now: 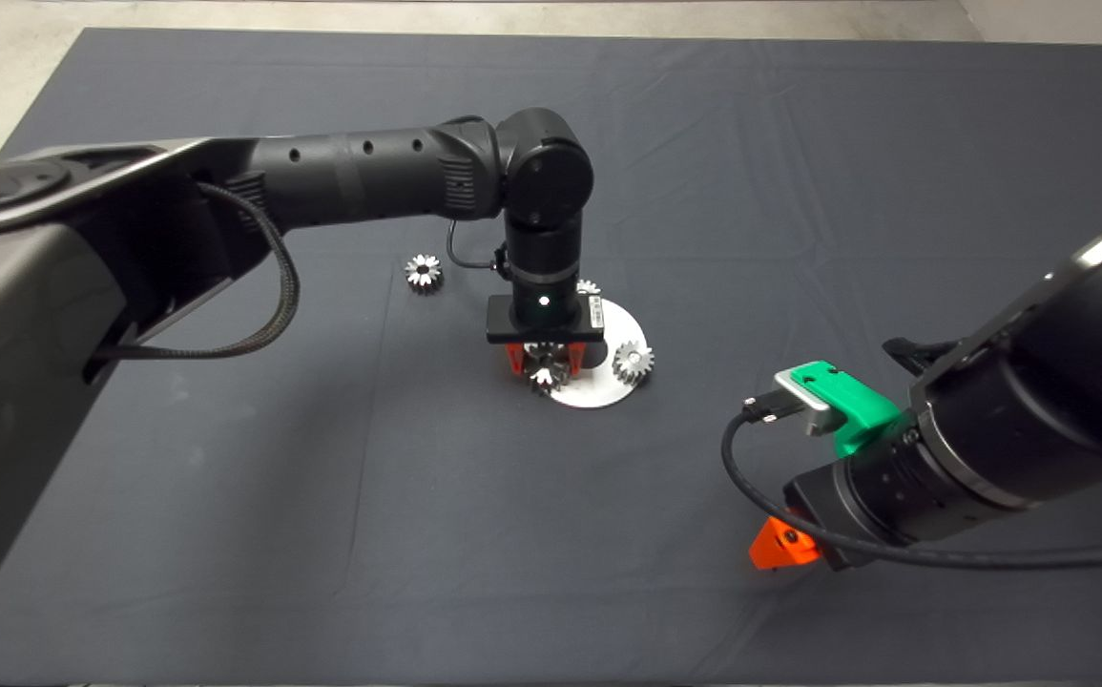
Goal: Remove an incorrectly installed larger gear and replace it with the correct smaller gear
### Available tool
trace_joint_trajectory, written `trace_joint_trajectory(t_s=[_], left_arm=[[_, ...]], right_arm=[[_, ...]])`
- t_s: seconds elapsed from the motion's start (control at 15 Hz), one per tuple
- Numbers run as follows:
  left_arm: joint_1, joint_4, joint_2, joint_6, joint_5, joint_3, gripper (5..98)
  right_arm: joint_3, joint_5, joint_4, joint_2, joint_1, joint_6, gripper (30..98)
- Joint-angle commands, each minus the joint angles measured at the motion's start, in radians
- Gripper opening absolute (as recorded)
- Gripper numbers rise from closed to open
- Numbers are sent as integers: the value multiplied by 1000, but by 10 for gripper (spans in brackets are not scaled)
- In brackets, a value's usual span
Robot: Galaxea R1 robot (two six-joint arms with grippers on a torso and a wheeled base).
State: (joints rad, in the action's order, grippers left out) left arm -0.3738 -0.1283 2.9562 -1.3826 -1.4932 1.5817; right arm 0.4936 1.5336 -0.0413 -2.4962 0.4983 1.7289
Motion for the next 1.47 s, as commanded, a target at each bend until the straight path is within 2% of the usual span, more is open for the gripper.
trace_joint_trajectory(t_s=[0.0, 0.73, 0.87, 1.13, 1.4], left_arm=[[-22, -4, -1, 2, -96, -4, 467], [-37, 1, 1, 8, -98, -4, 402], [-71, 18, -1, 13, -101, -4, 401], [-165, 95, -1, 14, -100, -4, 399], [-209, 134, -1, 14, -103, -5, 400]], right_arm=[[-6, 85, -5, -2, 19, 6, 940], [-3, 85, -5, -4, 22, 6, 940], [-3, 85, -5, -4, 22, 6, 940], [-3, 85, -5, -2, 22, 6, 940], [-3, 85, -5, -1, 22, 6, 940]])
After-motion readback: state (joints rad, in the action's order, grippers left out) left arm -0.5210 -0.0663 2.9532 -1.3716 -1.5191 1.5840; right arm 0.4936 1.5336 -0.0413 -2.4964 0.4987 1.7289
